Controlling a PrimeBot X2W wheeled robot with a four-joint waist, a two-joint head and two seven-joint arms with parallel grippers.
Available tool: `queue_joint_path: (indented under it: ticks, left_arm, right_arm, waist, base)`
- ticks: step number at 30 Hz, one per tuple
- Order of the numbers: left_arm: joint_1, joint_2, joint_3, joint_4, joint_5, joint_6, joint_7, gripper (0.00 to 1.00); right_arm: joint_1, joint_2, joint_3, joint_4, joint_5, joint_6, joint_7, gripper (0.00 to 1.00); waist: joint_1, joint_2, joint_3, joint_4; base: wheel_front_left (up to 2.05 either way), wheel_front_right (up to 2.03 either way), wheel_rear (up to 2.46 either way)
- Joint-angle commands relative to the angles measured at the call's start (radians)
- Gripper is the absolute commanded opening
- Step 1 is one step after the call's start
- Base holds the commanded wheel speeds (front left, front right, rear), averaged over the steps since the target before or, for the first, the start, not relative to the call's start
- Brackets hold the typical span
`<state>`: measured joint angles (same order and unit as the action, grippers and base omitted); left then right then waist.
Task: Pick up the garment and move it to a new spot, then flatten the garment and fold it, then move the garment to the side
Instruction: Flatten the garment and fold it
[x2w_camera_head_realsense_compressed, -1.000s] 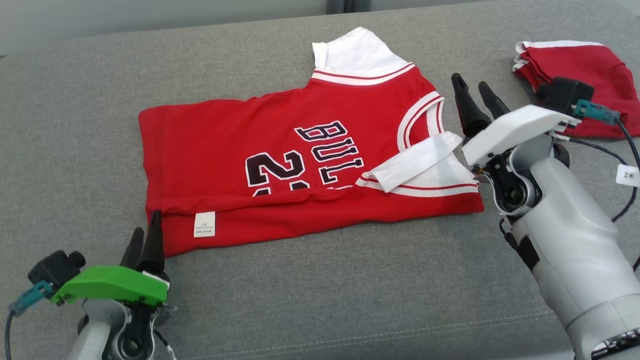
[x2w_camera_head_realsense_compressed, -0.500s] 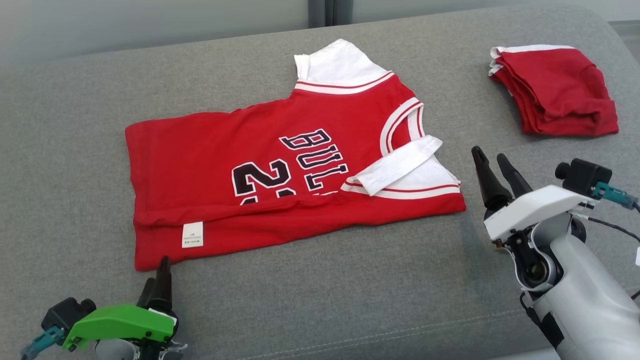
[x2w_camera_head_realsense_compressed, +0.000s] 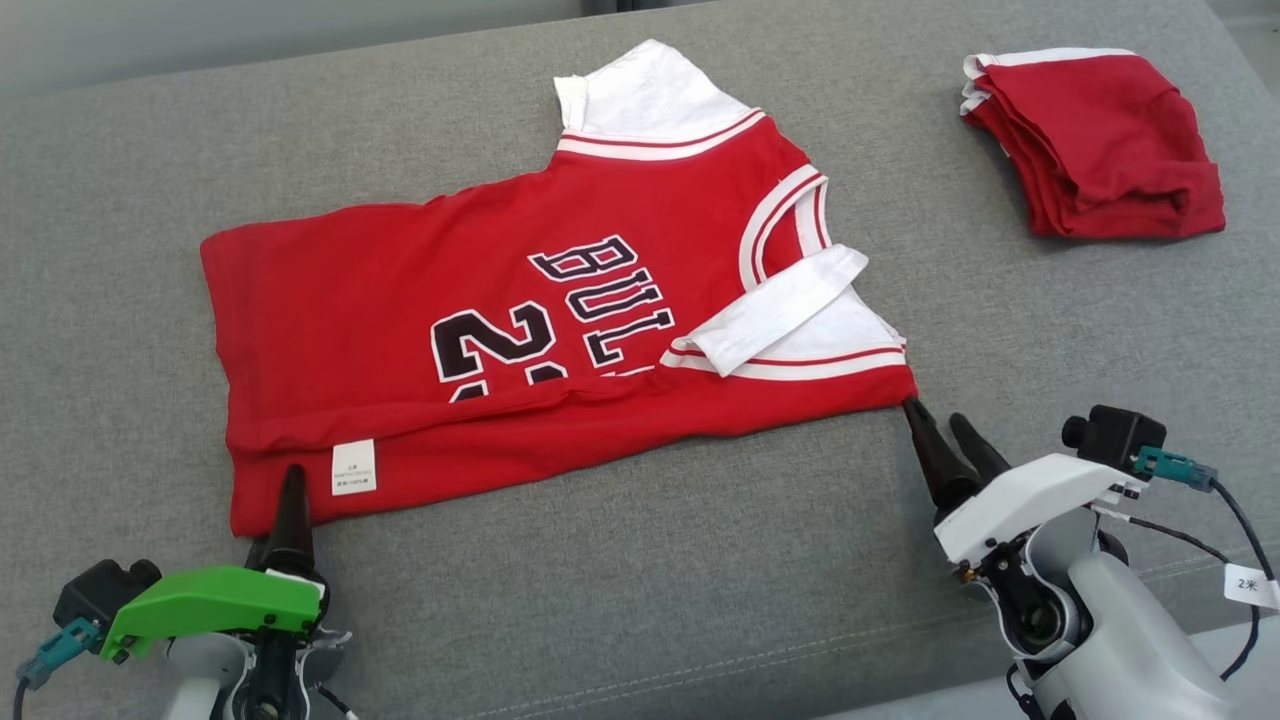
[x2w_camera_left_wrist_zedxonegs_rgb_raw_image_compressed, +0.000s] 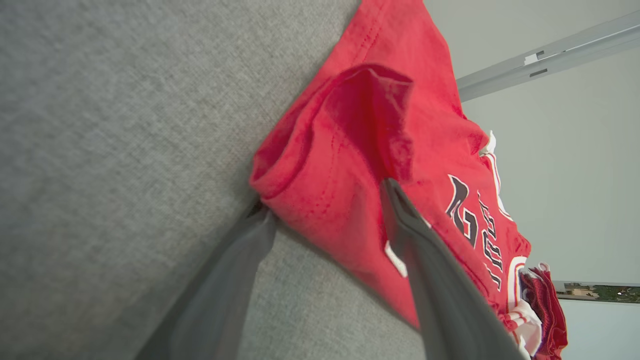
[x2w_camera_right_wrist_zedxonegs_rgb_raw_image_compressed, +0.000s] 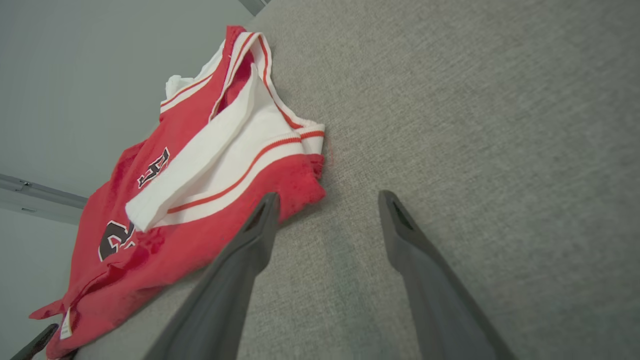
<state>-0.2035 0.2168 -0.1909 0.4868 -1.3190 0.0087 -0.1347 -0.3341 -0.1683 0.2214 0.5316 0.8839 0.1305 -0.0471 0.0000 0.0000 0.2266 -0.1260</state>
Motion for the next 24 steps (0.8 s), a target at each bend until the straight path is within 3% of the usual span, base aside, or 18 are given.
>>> queue_joint_path:
  ticks: [1, 11, 12, 13, 14, 15, 17, 19, 24]
  left_arm:
    - [-0.014, -0.008, 0.0, 0.025, -0.011, -0.001, 0.001, 1.0]
    - [-0.08, -0.053, -0.009, 0.117, -0.019, -0.059, -0.014, 1.0]
    - [-0.087, -0.057, -0.01, 0.126, -0.02, -0.064, -0.016, 0.98]
    - [-0.095, -0.062, -0.01, 0.136, -0.021, -0.071, -0.019, 0.85]
    - [-0.102, -0.066, -0.012, 0.145, -0.019, -0.076, -0.021, 0.61]
    - [-0.11, -0.071, -0.014, 0.154, -0.017, -0.081, -0.024, 0.4]
    - [-0.123, -0.076, -0.014, 0.167, -0.012, -0.094, -0.037, 0.0]
    - [-0.133, -0.076, -0.018, 0.176, -0.007, -0.106, -0.041, 0.0]
    - [-0.133, -0.073, -0.022, 0.16, 0.0, -0.127, -0.061, 0.0]
  right_arm:
    - [-0.02, 0.017, -0.003, 0.013, -0.006, 0.0, 0.011, 1.0]
    - [-0.129, 0.081, -0.013, 0.137, 0.048, 0.0, 0.053, 1.0]
    - [-0.139, 0.082, -0.013, 0.149, 0.051, 0.0, 0.052, 1.0]
    - [-0.149, 0.083, -0.011, 0.161, 0.055, 0.0, 0.052, 0.98]
    - [-0.159, 0.086, -0.01, 0.169, 0.063, 0.0, 0.052, 0.83]
    - [-0.167, 0.088, -0.009, 0.177, 0.068, 0.0, 0.051, 0.58]
    - [-0.184, 0.09, -0.005, 0.189, 0.074, 0.0, 0.039, 0.31]
    - [-0.197, 0.09, -0.004, 0.199, 0.083, 0.0, 0.028, 0.0]
    - [-0.216, 0.09, 0.001, 0.2, 0.107, 0.0, 0.009, 0.0]
  waist:
    - [0.0, 0.0, 0.008, 0.003]
    - [0.0, 0.0, 0.033, 0.046]
    - [0.0, 0.0, 0.035, 0.049]
    - [0.0, 0.0, 0.035, 0.052]
    - [0.0, 0.0, 0.036, 0.055]
    - [0.0, 0.0, 0.036, 0.057]
    - [0.0, 0.0, 0.038, 0.059]
    - [0.0, 0.0, 0.038, 0.059]
    - [0.0, 0.0, 0.036, 0.057]
  base:
    - [0.0, 0.0, 0.0]
    - [0.0, 0.0, 0.0]
    - [0.0, 0.0, 0.0]
    - [0.0, 0.0, 0.0]
    - [0.0, 0.0, 0.0]
    - [0.0, 0.0, 0.0]
    - [0.0, 0.0, 0.0]
    - [0.0, 0.0, 0.0]
    - [0.0, 0.0, 0.0]
